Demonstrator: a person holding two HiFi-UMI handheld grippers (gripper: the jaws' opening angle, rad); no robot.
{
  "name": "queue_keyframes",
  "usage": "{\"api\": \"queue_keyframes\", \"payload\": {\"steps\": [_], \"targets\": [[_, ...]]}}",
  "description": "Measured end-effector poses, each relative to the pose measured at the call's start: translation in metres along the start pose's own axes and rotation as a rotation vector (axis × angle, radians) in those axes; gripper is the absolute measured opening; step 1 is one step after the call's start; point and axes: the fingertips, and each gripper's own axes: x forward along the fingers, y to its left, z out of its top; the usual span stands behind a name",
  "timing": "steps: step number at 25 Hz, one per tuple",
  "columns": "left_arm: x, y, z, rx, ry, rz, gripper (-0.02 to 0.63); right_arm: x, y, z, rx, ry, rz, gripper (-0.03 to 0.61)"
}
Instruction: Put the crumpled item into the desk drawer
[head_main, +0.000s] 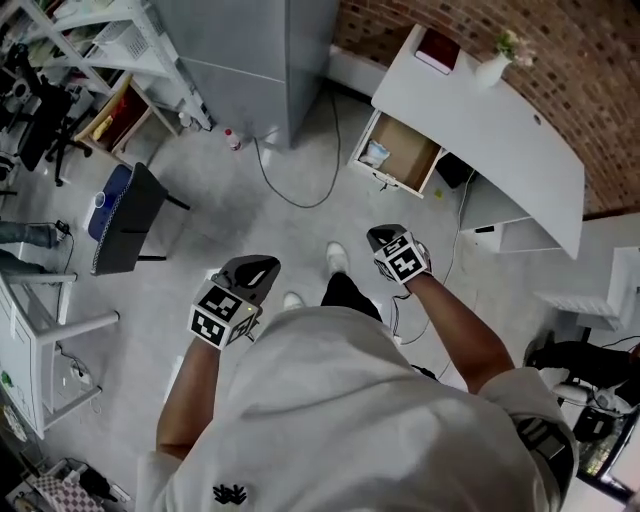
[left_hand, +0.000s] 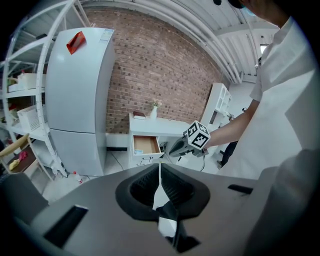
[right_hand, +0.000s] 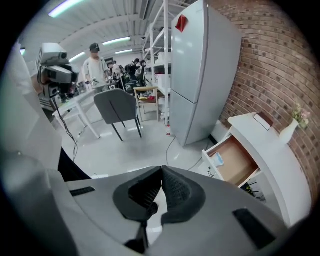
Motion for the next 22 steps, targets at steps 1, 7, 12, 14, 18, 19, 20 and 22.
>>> {"api": "queue_keyframes", "payload": {"steps": [1, 7, 12, 14, 18, 19, 20, 22], "targets": [[-0.003, -0.004, -0.005, -0.004, 0.002, 0.0, 0.032, -0.008, 0.012, 0.002, 0.007, -0.013, 0.009, 0.029], [-0.014, -0.029, -0.025, -0.007, 0.005, -0.015, 0.032, -0.056, 0.079, 0.011, -0.003, -0.094, 0.068, 0.029], [-0.019, -0.047, -0.037, -0.018, 0.018, -0.027, 0.032, -0.086, 0.119, 0.015, -0.007, -0.145, 0.108, 0.029], [-0.02, -0.051, -0.041, -0.015, 0.026, -0.032, 0.032, -0.095, 0.128, 0.016, -0.009, -0.156, 0.114, 0.029], [-0.024, -0.058, -0.047, -0.005, 0.031, -0.049, 0.031, -0.106, 0.141, 0.018, 0.012, -0.178, 0.112, 0.029], [-0.024, -0.06, -0.048, 0.001, 0.032, -0.054, 0.032, -0.108, 0.143, 0.018, 0.019, -0.184, 0.112, 0.029], [-0.024, -0.062, -0.047, 0.01, 0.033, -0.058, 0.032, -0.11, 0.145, 0.018, 0.023, -0.189, 0.111, 0.029], [-0.024, -0.066, -0.046, 0.03, 0.033, -0.065, 0.032, -0.114, 0.146, 0.017, 0.022, -0.196, 0.106, 0.029]]}}
